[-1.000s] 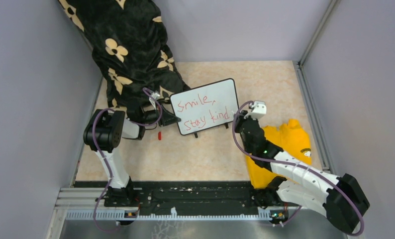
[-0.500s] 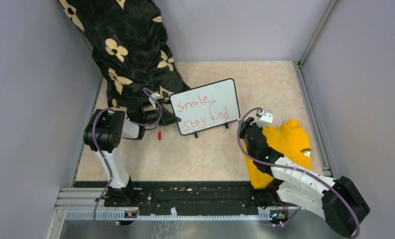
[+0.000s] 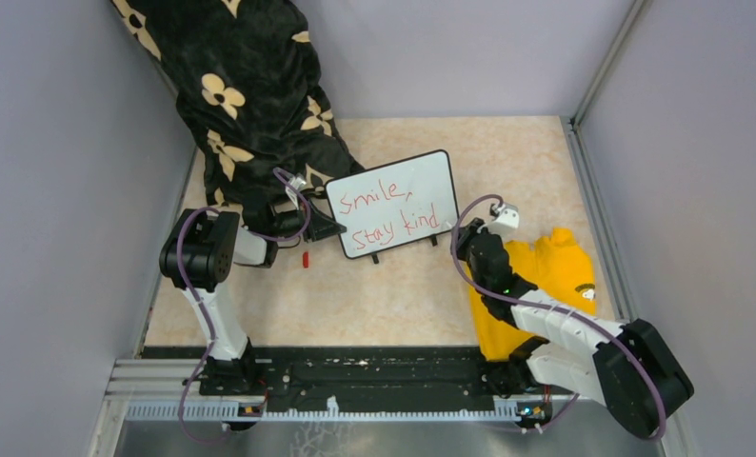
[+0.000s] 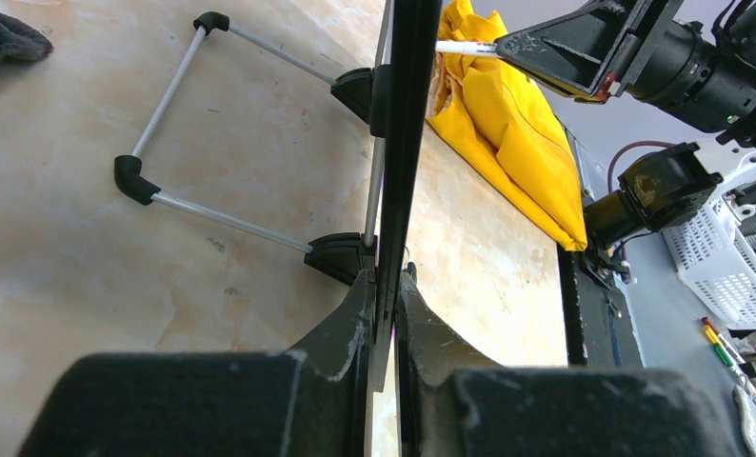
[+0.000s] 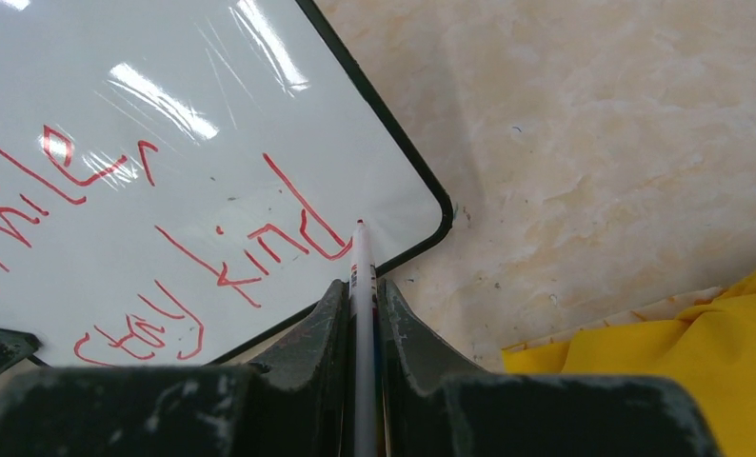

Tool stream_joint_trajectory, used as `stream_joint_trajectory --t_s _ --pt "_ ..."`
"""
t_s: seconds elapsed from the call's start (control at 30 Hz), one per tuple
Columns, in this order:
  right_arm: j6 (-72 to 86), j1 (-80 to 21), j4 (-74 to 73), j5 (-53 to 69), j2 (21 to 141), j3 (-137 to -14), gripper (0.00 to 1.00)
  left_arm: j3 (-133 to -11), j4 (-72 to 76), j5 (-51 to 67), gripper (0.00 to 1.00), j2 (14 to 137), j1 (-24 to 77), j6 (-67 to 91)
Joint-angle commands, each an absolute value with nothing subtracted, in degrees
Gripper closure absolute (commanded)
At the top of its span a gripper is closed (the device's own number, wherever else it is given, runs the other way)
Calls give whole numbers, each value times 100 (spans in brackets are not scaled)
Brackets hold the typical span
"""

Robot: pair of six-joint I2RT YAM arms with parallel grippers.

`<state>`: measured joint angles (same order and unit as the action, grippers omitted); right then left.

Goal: Write a sentence on the whiteboard

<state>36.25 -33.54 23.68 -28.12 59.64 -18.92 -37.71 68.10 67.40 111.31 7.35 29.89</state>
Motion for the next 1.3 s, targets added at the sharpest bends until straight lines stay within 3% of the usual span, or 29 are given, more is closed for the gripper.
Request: stream_joint_trajectory --t_s 0.0,1.27 --pt "3761 -3221 2690 -2621 6069 -2156 100 -3756 6235 6558 100 11334 734 2883" --pt "3803 -3005 3043 -2573 6642 -2107 100 -3773 6170 6574 100 11343 730 2865"
